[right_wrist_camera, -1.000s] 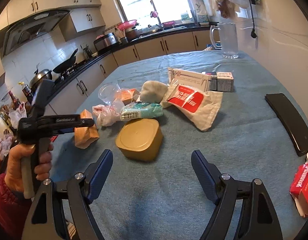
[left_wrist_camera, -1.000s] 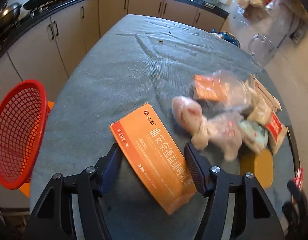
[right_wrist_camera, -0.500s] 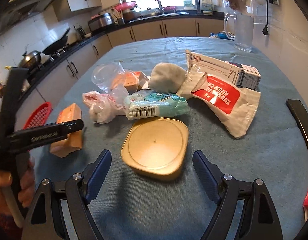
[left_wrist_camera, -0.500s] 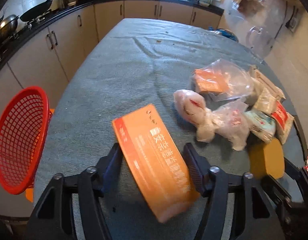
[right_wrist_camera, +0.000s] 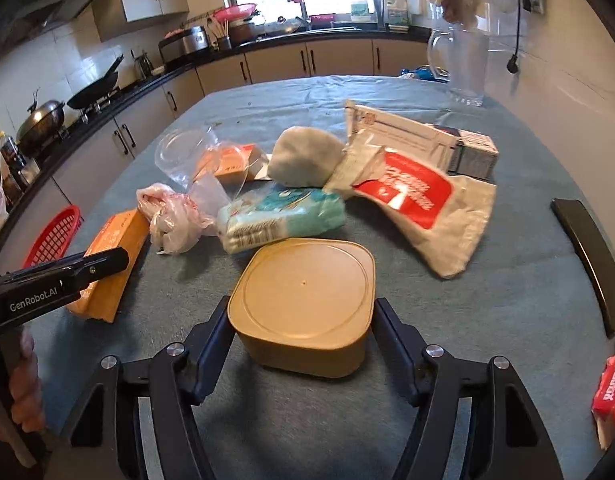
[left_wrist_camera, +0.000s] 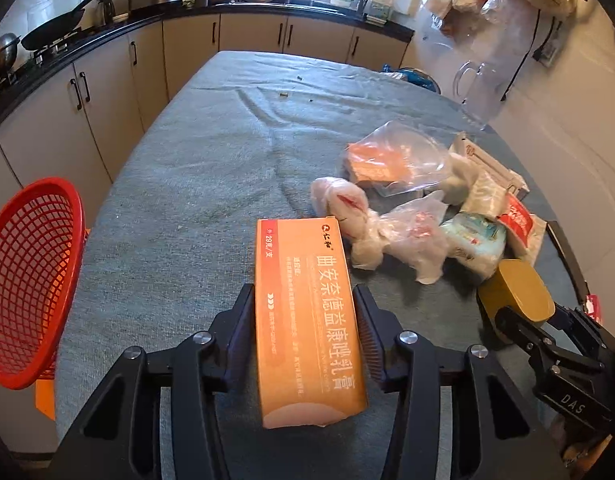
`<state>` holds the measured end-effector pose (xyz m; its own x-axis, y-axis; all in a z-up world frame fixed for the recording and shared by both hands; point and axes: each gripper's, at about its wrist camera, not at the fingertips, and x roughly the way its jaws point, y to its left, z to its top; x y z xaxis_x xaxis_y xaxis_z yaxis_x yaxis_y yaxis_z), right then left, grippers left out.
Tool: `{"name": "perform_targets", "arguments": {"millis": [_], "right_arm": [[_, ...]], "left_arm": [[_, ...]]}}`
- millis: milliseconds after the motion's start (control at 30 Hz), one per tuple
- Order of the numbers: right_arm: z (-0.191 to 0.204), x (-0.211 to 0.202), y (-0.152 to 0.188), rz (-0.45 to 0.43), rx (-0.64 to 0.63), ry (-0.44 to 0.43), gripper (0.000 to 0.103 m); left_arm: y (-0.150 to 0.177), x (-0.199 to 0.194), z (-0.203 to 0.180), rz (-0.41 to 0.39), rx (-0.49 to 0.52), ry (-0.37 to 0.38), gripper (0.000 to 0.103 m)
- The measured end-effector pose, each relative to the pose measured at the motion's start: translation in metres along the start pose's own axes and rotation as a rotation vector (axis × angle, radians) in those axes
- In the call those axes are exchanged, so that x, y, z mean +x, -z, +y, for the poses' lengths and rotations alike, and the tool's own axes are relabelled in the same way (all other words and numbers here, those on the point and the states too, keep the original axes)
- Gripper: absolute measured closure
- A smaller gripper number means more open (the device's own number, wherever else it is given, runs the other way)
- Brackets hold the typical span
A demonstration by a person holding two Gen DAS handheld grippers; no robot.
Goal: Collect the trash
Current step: 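Carry the orange box and yellow container with both tools over the red basket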
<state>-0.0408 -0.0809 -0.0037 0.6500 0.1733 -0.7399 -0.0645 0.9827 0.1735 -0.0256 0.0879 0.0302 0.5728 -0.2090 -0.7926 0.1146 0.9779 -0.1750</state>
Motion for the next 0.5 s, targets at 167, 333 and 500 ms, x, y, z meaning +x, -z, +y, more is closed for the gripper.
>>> {"name": "perform_targets", "arguments": {"millis": [167, 333, 500], "right_arm": [[-0.007, -0.011, 0.006, -0.016, 0.005, -0.05, 0.03], [-0.007, -0.006, 0.014, 0.009, -0.002, -0.064, 0.03], [-0.009, -0.004, 0.017, 0.019, -0.01, -0.059, 0.03]], "left_arm": [[0.0, -0.004, -0.006, 0.001, 0.01, 0.004, 0.056], [0.007, 0.006, -0.01, 0.036, 0.029, -0.048, 0.055], [0.011, 0.011, -0.012, 0.039, 0.036, -0.088, 0.055]]}}
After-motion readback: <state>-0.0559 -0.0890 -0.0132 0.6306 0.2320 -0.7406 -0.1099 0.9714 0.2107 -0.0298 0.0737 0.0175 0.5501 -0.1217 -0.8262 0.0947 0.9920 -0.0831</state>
